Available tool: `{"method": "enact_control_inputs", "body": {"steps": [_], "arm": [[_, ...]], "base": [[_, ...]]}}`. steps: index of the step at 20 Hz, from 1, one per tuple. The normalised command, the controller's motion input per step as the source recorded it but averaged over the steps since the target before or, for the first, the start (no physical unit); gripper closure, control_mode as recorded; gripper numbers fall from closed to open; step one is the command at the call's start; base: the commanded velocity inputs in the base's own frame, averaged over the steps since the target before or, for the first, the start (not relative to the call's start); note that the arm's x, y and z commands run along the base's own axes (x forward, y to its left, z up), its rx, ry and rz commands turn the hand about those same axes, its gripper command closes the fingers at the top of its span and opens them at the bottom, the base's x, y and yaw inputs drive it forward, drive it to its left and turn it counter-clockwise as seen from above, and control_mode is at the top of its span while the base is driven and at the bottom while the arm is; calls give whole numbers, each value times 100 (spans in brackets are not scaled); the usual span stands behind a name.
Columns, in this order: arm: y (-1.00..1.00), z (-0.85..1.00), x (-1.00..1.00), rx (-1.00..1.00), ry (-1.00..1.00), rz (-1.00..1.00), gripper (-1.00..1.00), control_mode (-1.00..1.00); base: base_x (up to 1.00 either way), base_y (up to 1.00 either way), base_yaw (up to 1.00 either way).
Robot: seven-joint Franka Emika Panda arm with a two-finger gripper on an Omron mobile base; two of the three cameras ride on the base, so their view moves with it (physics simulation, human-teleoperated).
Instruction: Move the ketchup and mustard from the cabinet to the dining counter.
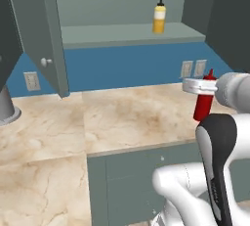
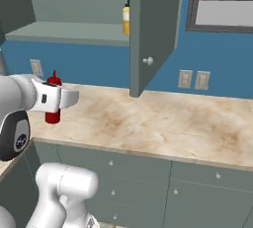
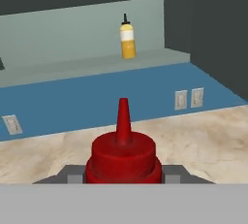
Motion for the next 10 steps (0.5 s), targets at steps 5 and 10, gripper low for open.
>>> {"method": "enact_control_inputs", "body": {"steps": [5,10], "arm": [[0,0,0,0,0,0,100,100],[0,0,0,0,0,0,100,100]], "base": [[-90,-31,-9],[-13,-25,-71]]}}
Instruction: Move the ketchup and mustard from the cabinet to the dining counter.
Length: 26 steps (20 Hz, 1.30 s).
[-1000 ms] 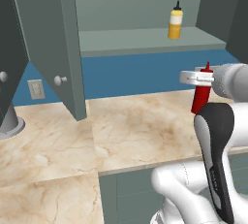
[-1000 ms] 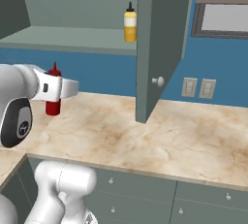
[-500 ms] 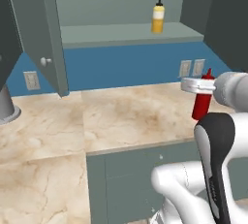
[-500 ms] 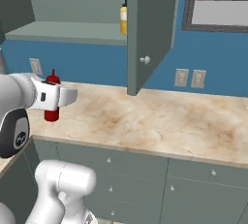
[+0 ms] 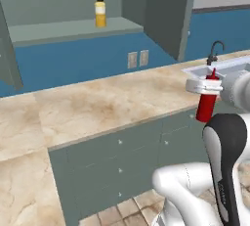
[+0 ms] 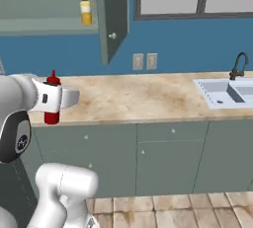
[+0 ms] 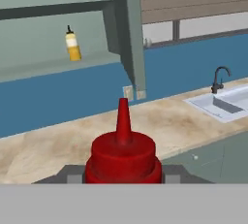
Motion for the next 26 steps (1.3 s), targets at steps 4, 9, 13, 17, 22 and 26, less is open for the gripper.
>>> {"method": "enact_control_inputs", "body": {"steps": [4,9,13,17,22,26], "arm": [[0,0,0,0,0,0,100,100],[0,0,0,0,0,0,100,100],[0,0,0,0,0,0,100,100],[0,0,0,0,0,0,100,100],[0,0,0,0,0,0,100,100],[0,0,0,0,0,0,100,100]], "base": [[2,-34,-88],[11,-45,-86],[16,-62,-81],[22,-72,-77],[31,-62,-74],[38,-61,-71]]}}
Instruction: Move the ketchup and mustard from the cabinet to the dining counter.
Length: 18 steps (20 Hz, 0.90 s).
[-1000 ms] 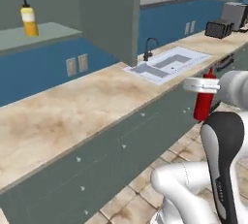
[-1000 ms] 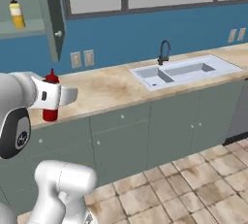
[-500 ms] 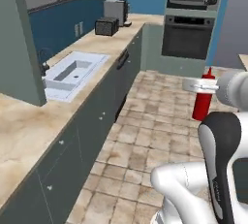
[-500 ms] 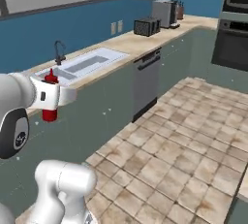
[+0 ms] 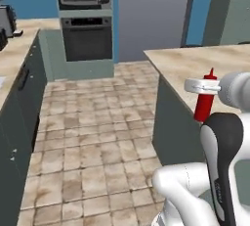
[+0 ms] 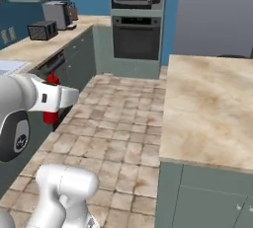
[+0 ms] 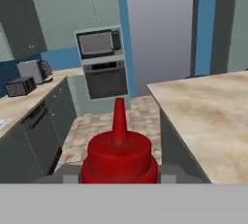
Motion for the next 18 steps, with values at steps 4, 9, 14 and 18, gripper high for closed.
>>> {"method": "enact_control_inputs", "body": {"steps": [4,9,14,18], "arm": [[0,0,0,0,0,0,100,100],[0,0,0,0,0,0,100,100],[0,0,0,0,0,0,100,100],[0,0,0,0,0,0,100,100]], "base": [[42,-64,-69],[50,-66,-63],[88,-84,-11],[98,-100,7]]}}
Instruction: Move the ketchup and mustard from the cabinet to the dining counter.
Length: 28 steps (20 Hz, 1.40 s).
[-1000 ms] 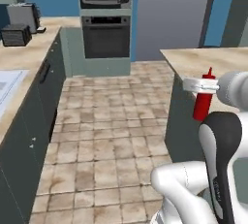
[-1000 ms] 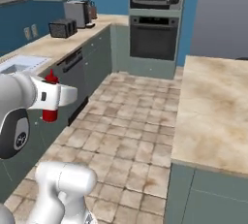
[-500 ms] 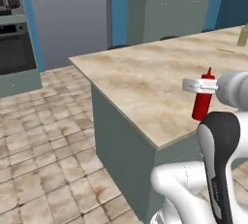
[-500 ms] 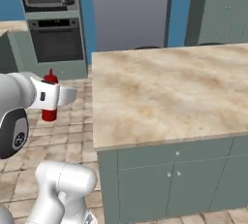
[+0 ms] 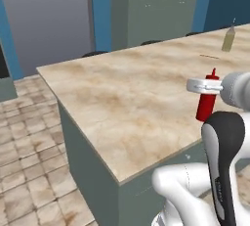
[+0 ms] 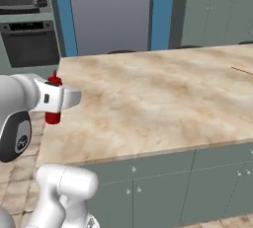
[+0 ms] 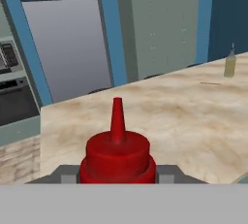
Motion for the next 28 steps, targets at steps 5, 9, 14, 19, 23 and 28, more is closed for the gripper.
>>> {"method": "enact_control_inputs", "body": {"steps": [5,9,14,19,23,28], "arm": [[0,0,0,0,0,0,100,100],[0,0,0,0,0,0,100,100],[0,0,0,0,0,0,100,100],[0,0,0,0,0,0,100,100],[0,0,0,0,0,0,100,100],[0,0,0,0,0,0,100,100]], "base": [[57,-100,3],[11,-100,0],[-84,-100,0],[13,-100,0],[79,-100,0],[73,-100,0]]}}
